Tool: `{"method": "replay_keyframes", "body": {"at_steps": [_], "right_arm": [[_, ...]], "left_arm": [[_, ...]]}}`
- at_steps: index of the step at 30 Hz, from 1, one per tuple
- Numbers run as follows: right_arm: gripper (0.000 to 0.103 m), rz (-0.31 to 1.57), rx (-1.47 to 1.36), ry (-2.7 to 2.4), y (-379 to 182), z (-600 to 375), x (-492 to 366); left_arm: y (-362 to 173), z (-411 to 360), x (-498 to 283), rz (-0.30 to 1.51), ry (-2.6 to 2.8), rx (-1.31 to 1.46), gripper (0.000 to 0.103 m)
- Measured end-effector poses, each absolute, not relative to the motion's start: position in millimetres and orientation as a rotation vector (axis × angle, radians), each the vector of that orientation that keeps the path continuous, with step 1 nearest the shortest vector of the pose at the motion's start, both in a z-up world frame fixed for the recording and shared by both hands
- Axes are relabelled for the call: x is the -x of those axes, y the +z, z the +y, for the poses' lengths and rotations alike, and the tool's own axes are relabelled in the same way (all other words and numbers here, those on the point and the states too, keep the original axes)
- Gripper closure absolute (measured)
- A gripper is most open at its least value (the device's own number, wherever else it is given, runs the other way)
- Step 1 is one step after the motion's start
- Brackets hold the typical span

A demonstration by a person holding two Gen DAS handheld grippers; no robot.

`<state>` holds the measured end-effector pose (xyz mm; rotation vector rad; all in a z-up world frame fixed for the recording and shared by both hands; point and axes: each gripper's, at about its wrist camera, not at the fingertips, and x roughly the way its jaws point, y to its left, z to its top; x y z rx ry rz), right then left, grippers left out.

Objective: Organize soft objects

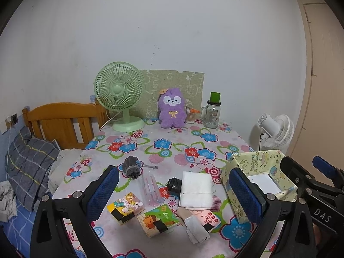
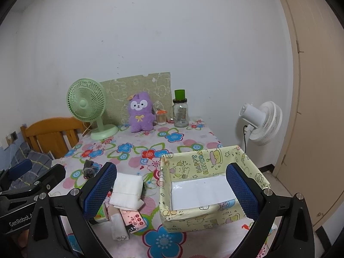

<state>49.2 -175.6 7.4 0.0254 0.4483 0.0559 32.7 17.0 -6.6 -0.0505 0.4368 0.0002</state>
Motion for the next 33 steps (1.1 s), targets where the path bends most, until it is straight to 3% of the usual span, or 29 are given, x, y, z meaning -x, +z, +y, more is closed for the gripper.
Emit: {"method": "replay_keyframes", "body": {"at_steps": [33], "right_arm": [[0.0, 0.445, -0.029, 0.05, 11.7, -180.0, -44.1]], "left_arm": [[1.0, 15.0, -27.1, 0.44, -0.02, 0.056, 0.0]]}}
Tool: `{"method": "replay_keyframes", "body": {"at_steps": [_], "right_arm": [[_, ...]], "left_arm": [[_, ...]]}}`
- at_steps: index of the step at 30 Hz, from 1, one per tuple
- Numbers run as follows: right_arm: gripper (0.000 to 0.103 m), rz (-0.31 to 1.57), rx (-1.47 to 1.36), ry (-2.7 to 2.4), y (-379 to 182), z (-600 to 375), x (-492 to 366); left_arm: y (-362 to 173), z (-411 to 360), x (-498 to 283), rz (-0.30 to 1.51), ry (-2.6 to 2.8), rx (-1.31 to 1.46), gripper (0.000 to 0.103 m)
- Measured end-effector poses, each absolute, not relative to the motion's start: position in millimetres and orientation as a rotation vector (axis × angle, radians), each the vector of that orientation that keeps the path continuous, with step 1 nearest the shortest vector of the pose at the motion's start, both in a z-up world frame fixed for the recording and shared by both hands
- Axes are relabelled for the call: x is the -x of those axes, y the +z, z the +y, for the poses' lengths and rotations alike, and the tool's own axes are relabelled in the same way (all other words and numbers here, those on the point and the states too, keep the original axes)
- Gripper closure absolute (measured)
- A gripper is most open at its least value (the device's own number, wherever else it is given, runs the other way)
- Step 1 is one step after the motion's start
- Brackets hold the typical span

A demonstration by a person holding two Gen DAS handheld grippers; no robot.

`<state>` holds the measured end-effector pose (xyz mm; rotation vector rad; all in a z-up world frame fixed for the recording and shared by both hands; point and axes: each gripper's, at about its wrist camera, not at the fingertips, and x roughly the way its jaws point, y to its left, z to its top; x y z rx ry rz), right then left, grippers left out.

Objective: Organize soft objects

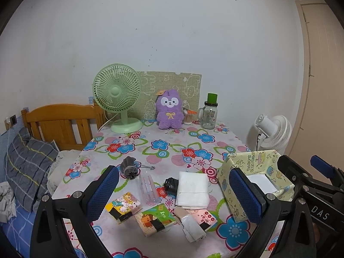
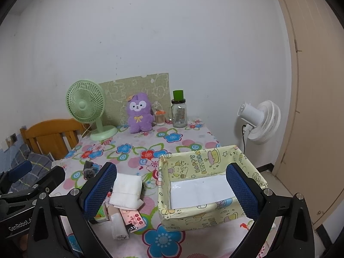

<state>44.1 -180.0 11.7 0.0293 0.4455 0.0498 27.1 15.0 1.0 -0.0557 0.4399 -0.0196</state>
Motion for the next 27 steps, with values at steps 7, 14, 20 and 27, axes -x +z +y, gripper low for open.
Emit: {"method": "replay_keyframes", "body": {"at_steps": [7, 14, 20, 27], "right_arm": [[0.0, 0.446, -0.03, 0.05, 11.7, -179.9, -43.5], [0.0, 0.446, -0.03, 0.049, 11.6, -179.0, -43.6], [0.0, 0.448, -0.034, 0.045, 12.7, -176.1, -45.8], [0.001, 0.458, -0.035, 0.055, 10.2, -173.7, -51.4]], "left_arm": [[1.6, 16.4, -28.7, 0.445, -0.018, 0.055, 0.0], [1.3, 15.5, -30.6, 0.441, -0.024, 0.05, 0.0], [-0.3, 13.2, -30.7, 0.442, -0.022, 0.046, 0.0], [-3.0, 16.1, -34.2, 0.454, -0.008, 0.052, 0.0]]}}
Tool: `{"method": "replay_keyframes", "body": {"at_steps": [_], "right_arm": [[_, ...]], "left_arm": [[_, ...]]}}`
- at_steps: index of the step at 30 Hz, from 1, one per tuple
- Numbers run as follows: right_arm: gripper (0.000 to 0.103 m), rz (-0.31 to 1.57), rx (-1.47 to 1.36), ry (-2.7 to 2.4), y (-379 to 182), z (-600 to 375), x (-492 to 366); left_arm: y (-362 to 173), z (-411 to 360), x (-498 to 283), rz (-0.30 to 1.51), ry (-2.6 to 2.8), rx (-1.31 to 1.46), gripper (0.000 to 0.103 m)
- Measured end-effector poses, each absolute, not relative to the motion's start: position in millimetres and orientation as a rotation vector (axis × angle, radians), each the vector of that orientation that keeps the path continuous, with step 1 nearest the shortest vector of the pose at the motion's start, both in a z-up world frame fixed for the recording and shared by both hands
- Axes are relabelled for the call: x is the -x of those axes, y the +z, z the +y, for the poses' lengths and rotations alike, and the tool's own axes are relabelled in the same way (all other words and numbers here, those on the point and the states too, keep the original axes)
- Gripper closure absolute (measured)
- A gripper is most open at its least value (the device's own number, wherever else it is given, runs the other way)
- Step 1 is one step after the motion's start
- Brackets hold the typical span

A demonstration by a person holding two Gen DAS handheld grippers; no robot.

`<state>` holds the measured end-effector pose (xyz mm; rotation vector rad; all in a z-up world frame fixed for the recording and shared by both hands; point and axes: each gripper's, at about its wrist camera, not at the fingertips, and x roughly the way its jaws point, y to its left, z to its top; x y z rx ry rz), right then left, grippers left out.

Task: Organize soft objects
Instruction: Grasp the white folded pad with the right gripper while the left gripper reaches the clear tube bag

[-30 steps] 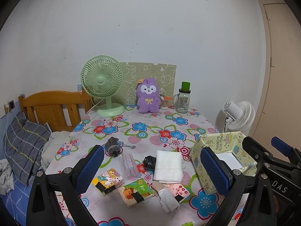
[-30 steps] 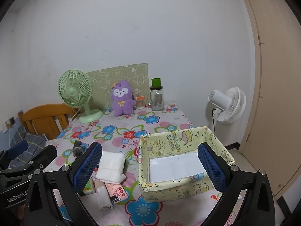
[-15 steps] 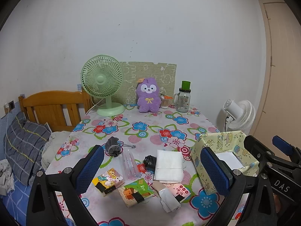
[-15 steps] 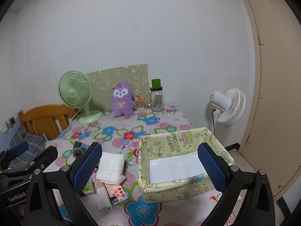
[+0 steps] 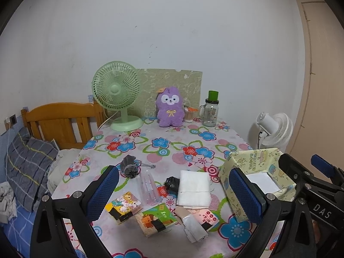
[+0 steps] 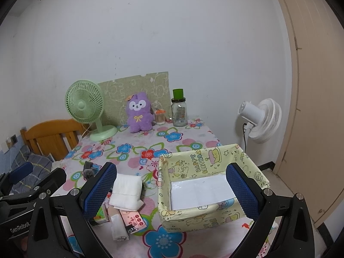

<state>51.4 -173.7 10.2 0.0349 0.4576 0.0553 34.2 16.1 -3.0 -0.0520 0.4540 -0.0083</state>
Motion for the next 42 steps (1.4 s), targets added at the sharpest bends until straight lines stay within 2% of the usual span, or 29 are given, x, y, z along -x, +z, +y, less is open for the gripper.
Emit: {"method": "replay_keyframes", "body": {"at_steps": [5, 8, 11, 42], "right_arm": [[0.001, 0.464, -0.043, 0.07, 6, -169, -59], [0.007, 0.485, -0.044, 0.088, -1, -163, -65], [0.008, 0.5, -0.042, 0.094, -8, -157, -70], [0.012, 0.682, -0.02, 0.108, -85, -72, -128]], "left_arm": [[-9, 24, -40, 0.473, 0.001, 0.053, 0.003], [-14, 28, -47, 0.49, 0.003, 0.051, 0.004], [-20, 31, -52, 0.505, 0.002, 0.047, 0.007], [-105, 75, -120, 0.738, 0.014, 0.063, 0.02]]}}
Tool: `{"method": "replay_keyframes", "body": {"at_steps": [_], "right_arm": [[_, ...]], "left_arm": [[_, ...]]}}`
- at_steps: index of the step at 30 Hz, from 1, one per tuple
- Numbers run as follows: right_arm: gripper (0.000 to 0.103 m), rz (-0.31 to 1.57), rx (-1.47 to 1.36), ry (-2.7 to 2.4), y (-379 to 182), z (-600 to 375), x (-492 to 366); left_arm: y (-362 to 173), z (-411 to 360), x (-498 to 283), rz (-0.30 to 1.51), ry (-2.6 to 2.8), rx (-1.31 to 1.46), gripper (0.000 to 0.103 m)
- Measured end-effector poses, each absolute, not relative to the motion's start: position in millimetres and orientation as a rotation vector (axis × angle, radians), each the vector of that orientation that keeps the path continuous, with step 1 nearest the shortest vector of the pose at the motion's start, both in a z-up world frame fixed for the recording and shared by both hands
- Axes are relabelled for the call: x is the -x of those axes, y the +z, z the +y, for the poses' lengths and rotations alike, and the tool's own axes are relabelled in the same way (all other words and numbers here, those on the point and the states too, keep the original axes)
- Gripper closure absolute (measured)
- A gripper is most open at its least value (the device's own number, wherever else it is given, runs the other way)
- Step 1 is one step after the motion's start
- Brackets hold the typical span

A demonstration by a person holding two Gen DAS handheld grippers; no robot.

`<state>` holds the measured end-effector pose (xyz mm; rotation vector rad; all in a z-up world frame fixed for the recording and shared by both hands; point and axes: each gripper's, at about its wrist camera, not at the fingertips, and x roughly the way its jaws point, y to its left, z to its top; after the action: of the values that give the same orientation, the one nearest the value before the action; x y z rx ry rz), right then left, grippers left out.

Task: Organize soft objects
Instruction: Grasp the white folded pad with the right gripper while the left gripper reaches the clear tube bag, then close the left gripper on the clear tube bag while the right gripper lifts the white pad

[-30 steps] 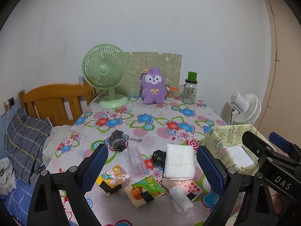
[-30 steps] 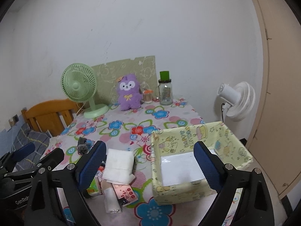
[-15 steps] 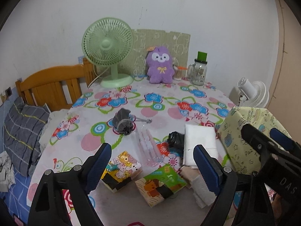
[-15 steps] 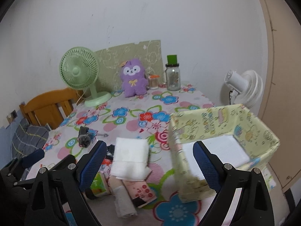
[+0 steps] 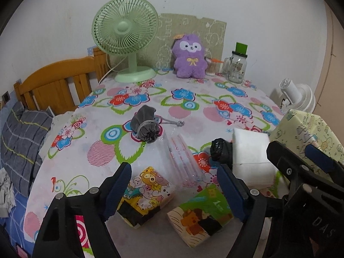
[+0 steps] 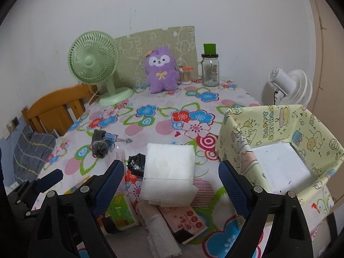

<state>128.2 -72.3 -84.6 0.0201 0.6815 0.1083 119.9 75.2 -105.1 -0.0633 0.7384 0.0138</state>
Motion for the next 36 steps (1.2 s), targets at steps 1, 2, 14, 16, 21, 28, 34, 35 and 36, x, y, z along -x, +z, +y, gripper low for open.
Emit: {"method": "replay_keyframes", "body": {"at_steps": [1, 2, 14, 16, 21, 28, 34, 35, 36], "right_arm": [[0.012, 0.679, -0.012, 0.094, -85, -69, -129], [0.012, 0.672, -0.01, 0.09, -85, -67, -129], [0.018, 0.779, -0.059, 0.094, -110, -63, -159], [0.018, 0.793, -0.061, 0.088, -115, -63, -164], [0.018, 0.844, -0.078, 0.077, -127, -65, -176], [0.024, 0.911, -0.103, 0.099, -144, -65, -187], [0.033, 0.912, -0.108, 0.119, -146, -63, -188], [0.035, 0.911, -0.106, 0.118, -146, -62, -188], [0.036, 0.91, -0.105, 0.122, -145, -62, -187]], "left_arm": [[-108, 75, -123, 0.743, 0.014, 0.059, 0.021], [-109, 75, -126, 0.748, 0.014, 0.057, 0.022], [-123, 69, -150, 0.787, -0.014, 0.021, 0.028], [-125, 67, -155, 0.792, -0.013, 0.007, 0.028], [-136, 64, -168, 0.829, -0.023, -0.006, 0.034], [-150, 59, -177, 0.886, -0.068, -0.001, 0.052], [-150, 53, -175, 0.871, -0.084, -0.028, 0.063], [-149, 53, -176, 0.871, -0.086, -0.029, 0.064], [-149, 52, -175, 0.869, -0.089, -0.03, 0.066]]}}
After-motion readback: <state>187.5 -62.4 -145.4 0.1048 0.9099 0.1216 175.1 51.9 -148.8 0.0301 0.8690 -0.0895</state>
